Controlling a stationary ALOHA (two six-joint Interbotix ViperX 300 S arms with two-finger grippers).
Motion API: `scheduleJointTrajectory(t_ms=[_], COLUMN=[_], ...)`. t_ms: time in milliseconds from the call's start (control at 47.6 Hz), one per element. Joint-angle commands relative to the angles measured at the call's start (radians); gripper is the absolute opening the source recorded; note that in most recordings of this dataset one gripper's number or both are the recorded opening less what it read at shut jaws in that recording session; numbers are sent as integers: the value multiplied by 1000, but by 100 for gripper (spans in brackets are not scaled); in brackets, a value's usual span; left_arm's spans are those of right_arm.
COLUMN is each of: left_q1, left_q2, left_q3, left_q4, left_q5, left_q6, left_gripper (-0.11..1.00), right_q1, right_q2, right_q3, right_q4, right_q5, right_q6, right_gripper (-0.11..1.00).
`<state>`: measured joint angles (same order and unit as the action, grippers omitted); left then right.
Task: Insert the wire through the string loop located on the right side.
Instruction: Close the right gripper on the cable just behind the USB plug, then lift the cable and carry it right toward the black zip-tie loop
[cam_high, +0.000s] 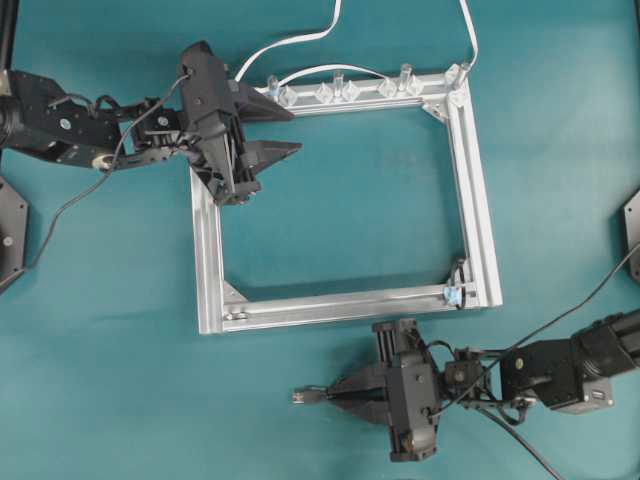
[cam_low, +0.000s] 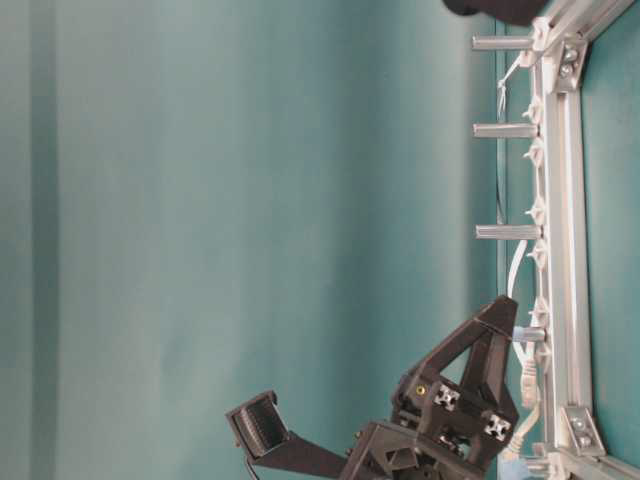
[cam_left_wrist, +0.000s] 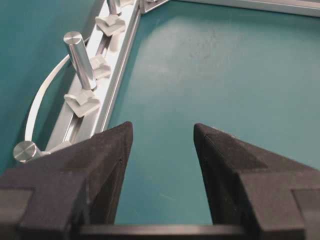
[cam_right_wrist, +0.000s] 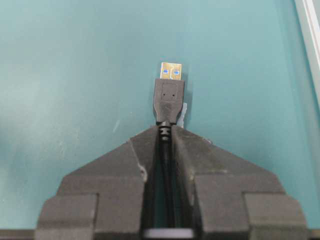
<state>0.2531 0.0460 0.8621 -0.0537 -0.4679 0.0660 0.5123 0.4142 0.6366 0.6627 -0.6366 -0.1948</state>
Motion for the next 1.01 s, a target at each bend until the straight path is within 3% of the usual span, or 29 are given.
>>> scheduleJointTrajectory(t_ms=[0,315,630,987], left_q1=[-3,-3,-3,-3], left_q2=[-26,-26,-26,-26], left_q3=[-8,-8,-8,-8], left_q4=[3,3,3,3], left_q5=[-5,-5,-5,-5], left_q6=[5,5,5,5], left_gripper=[52,52,52,52], right_q1=[-17,-26,-41,-57], right_q2=[-29,-118,-229,-270], right_q3=[-5,11,26,20], right_q4=[3,0,0,0], right_q5=[2,44,140,187], right_q6=[-3,-11,-107,-112], right_gripper=[12,12,12,12])
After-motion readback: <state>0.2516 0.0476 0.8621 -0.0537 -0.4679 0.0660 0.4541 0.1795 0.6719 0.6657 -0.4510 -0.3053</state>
